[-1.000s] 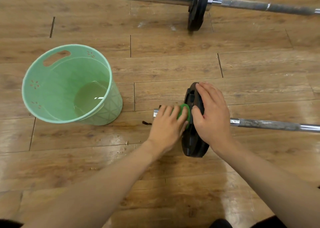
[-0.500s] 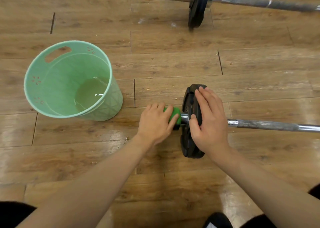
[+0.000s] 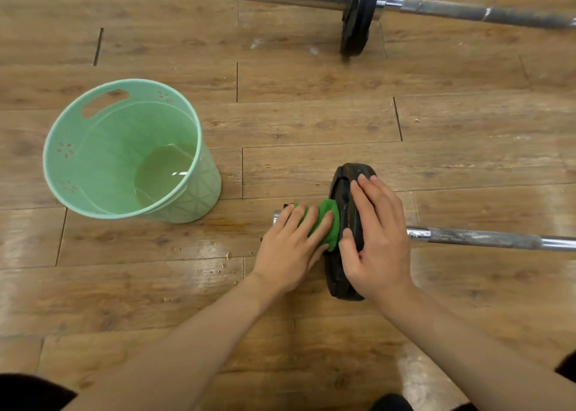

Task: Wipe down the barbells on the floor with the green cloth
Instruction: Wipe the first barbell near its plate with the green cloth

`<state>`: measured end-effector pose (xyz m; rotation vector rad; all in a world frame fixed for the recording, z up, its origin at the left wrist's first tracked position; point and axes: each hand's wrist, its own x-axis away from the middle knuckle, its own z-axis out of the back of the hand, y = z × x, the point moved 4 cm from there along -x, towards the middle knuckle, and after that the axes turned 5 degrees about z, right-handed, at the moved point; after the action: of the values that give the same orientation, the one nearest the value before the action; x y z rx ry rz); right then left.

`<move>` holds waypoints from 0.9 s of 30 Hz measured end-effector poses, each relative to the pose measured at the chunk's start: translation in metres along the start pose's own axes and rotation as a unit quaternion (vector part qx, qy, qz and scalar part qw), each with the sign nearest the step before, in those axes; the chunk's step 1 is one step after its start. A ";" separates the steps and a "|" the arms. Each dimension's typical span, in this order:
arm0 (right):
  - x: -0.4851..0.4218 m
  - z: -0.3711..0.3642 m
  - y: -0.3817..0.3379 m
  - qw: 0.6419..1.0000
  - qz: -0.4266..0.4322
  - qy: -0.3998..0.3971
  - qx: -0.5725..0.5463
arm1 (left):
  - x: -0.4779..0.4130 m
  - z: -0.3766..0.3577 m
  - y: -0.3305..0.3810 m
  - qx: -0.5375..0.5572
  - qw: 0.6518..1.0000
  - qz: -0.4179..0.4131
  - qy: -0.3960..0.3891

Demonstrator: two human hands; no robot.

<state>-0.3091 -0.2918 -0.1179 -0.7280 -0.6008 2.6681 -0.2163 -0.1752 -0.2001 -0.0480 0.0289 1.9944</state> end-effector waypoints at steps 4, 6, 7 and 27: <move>-0.007 -0.002 0.006 1.000 -0.023 0.006 -0.020 | -0.048 0.019 -0.018 0.017 0.991 0.088 -0.100; -0.015 -0.005 0.009 0.999 -0.032 0.001 -0.032 | -0.067 0.019 -0.023 0.060 0.981 0.128 -0.135; -0.019 -0.005 0.011 0.999 -0.037 -0.002 -0.034 | -0.068 0.018 -0.022 0.060 0.981 0.131 -0.126; -0.026 -0.006 0.011 0.999 -0.046 -0.014 -0.023 | -0.035 0.013 -0.007 0.089 0.985 0.142 -0.031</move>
<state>-0.2865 -0.3093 -0.1174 -0.6605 -0.6876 2.5919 -0.1959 -0.2041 -0.1858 0.1416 0.1829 2.2693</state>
